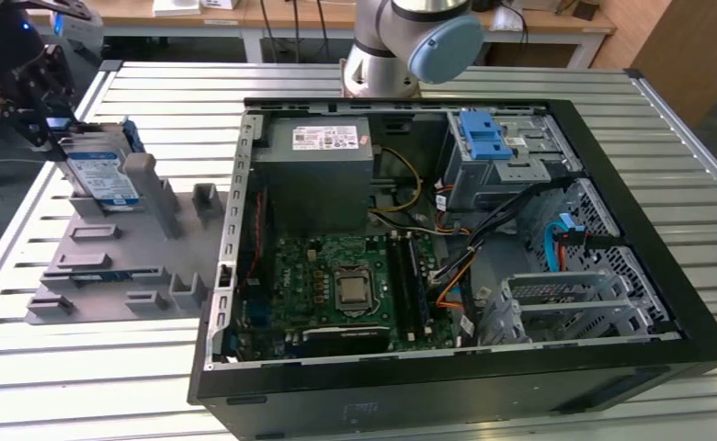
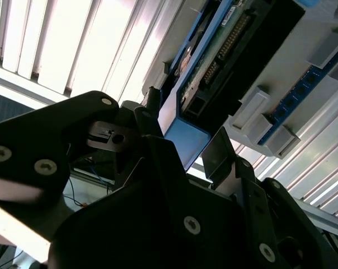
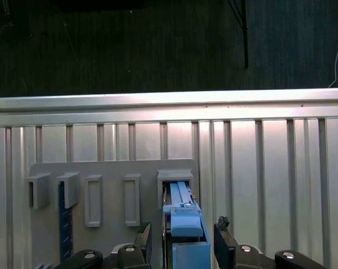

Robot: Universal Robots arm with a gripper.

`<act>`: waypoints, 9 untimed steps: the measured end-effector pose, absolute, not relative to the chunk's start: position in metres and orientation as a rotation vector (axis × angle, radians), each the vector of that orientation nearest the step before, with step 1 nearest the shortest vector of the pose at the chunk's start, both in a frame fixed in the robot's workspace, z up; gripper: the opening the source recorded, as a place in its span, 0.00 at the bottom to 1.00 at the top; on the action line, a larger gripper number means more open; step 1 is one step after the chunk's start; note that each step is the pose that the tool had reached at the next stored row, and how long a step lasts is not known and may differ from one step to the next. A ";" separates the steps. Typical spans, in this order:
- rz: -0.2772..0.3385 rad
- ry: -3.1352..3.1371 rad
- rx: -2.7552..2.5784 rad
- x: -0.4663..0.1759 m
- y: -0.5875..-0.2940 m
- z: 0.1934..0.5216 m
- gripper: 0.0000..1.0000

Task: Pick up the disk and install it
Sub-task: 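Pick up the disk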

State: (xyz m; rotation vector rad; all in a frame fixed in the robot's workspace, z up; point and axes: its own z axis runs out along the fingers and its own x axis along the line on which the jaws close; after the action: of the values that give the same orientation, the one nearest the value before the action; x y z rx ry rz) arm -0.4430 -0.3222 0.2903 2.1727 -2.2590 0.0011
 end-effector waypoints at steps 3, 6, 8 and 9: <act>0.001 -2.259 2.173 -0.443 -0.322 0.289 0.56; 0.001 -2.259 2.173 -0.443 -0.322 0.289 0.56; 0.001 -2.259 2.173 -0.443 -0.322 0.288 0.56; 0.001 -2.259 2.173 -0.443 -0.323 0.288 0.56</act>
State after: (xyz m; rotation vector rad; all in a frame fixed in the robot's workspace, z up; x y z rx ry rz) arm -0.4431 -0.3225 0.2883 2.1729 -2.2592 0.0014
